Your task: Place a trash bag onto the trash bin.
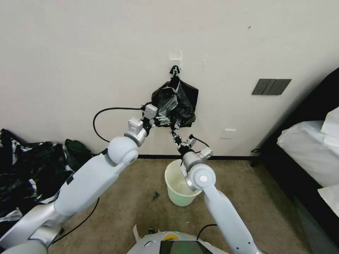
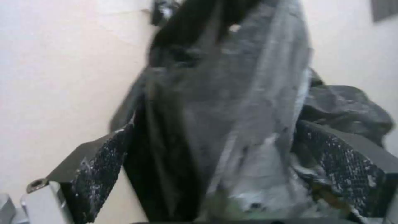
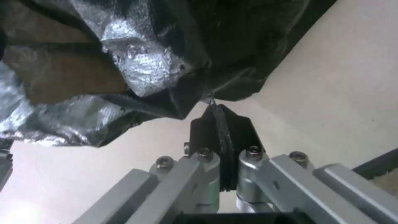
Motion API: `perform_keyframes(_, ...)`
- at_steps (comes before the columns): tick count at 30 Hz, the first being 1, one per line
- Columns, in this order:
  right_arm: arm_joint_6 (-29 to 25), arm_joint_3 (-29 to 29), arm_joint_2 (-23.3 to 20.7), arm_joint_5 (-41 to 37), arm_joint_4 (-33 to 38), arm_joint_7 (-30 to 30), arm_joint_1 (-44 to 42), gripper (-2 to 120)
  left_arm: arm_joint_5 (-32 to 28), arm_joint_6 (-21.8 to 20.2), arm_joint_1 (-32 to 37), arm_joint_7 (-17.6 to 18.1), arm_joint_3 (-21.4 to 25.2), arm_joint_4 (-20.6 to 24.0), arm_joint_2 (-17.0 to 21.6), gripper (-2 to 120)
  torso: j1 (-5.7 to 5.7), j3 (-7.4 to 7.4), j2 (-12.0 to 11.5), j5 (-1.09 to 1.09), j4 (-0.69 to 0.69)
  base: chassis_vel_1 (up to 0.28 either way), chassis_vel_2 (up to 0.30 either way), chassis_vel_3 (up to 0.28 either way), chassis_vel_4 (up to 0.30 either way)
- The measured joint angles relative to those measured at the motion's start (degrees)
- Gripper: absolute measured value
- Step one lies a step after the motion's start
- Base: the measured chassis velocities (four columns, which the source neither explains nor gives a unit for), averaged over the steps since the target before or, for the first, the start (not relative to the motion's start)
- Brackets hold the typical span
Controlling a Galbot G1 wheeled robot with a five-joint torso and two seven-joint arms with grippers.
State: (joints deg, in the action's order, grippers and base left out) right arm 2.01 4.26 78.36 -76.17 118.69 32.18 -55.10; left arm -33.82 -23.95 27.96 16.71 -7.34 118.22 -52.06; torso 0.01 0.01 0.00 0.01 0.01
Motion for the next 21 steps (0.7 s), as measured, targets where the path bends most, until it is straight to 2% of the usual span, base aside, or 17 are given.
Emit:
perform_keyframes(6,0.0,0.5,0.2,0.0,-0.7,-0.7,0.3,0,0.3,-3.6,-1.6,1.5,-2.2,-0.3,-1.4,100,0.00,-0.01,0.0,0.00,-0.01,0.000,0.000,0.000,0.000)
perform_keyframes(13,0.2,0.9,0.1,0.3,-1.4,-0.8,0.2,0,0.5,-4.9,-2.4,3.0,-2.4,-0.8,-2.0,100,0.00,0.00,0.0,0.00,0.00,0.000,0.000,0.000,0.000)
perform_keyframes(15,0.3,1.1,0.1,0.5,-1.7,-0.8,0.0,0,0.4,-4.9,-2.4,3.0,-2.4,-0.6,-2.0,97,-0.01,0.00,0.0,-0.01,-0.01,0.000,0.000,0.000,0.000)
perform_keyframes(18,0.4,1.3,0.0,0.9,-2.0,-0.9,-0.4,0,-0.5,-5.1,-1.9,3.2,-2.3,0.2,-2.0,83,-0.01,-0.01,0.0,-0.01,-0.01,0.000,0.000,0.000,0.000)
perform_keyframes(19,0.4,1.3,0.0,0.9,-2.0,-0.9,-0.4,0,-0.5,-5.1,-1.9,3.2,-2.3,0.2,-2.0,83,-0.01,-0.01,0.0,-0.01,-0.01,0.000,0.000,0.000,0.000)
perform_keyframes(21,0.4,1.5,0.0,1.0,-2.1,-0.9,-0.4,0,-1.4,-5.5,-1.4,4.1,-2.0,0.8,-1.9,74,0.00,0.00,0.0,-0.01,-0.01,0.000,0.000,0.000,0.000)
